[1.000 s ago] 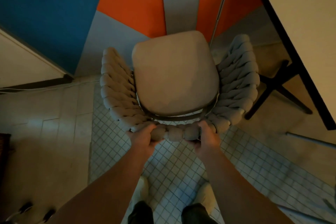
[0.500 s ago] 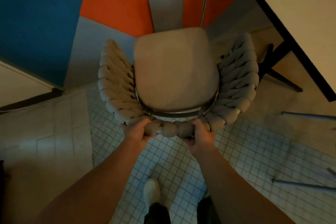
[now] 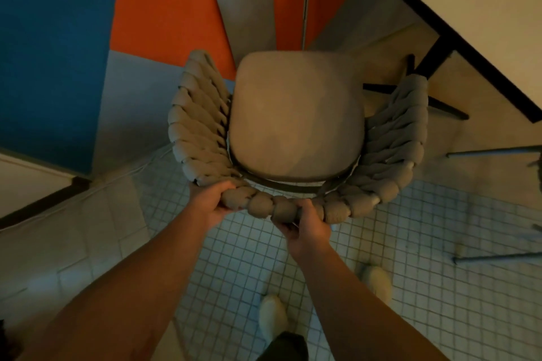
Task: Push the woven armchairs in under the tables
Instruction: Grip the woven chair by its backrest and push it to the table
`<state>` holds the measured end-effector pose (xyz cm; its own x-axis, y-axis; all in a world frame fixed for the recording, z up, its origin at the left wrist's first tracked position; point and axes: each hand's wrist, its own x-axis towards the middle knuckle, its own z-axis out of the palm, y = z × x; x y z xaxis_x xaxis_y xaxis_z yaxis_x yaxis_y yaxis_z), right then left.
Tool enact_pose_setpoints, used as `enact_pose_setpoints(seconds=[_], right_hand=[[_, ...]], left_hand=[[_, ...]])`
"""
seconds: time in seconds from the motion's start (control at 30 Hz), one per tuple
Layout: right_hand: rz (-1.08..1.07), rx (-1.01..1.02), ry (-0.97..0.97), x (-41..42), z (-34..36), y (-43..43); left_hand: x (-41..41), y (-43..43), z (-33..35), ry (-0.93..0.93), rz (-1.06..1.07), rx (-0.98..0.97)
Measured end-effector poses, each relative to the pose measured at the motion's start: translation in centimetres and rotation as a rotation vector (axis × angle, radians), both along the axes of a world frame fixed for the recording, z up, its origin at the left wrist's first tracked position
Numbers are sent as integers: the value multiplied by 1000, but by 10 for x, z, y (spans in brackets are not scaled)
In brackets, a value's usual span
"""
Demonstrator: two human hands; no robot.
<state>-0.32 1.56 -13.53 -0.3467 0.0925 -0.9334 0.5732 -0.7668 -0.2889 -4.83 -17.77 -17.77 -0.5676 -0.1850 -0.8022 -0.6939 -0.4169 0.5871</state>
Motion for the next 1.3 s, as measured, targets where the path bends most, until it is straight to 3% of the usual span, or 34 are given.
enact_pose_setpoints(seconds=[0.17, 0.27, 0.47, 0.57, 0.63, 0.73, 0.83, 0.9, 1.0, 1.23, 1.3], right_hand=[[185, -5, 57, 10, 10, 6], [470, 175, 15, 18, 16, 15], [1023, 487, 34, 9, 41, 41], [1389, 904, 317, -5, 44, 52], [1426, 1090, 535, -13, 42, 56], [1658, 1093, 737, -33, 34, 64], [2163, 1020, 629, -51, 24, 72], [2371, 1019, 559, -59, 15, 77], [2442, 1069, 527, -62, 2, 77], [2328, 1232, 485, -52, 0, 69], [2314, 1238, 441, -51, -2, 66]], left_hand=[[-4, -8, -10, -21, 16, 5], [-4, -13, -33, -5, 92, -34], [6, 13, -9, 17, 191, -60], [9, 20, -5, 22, 257, -89], [9, 22, -4, 11, 268, -100], [9, 19, -4, 41, 315, -106], [5, 11, -7, 40, 307, -80], [5, 10, -11, 61, 292, -84], [1, 10, -15, 115, 268, -64], [-2, -3, -36, 64, 247, -12], [-4, -20, -70, 12, 176, 17]])
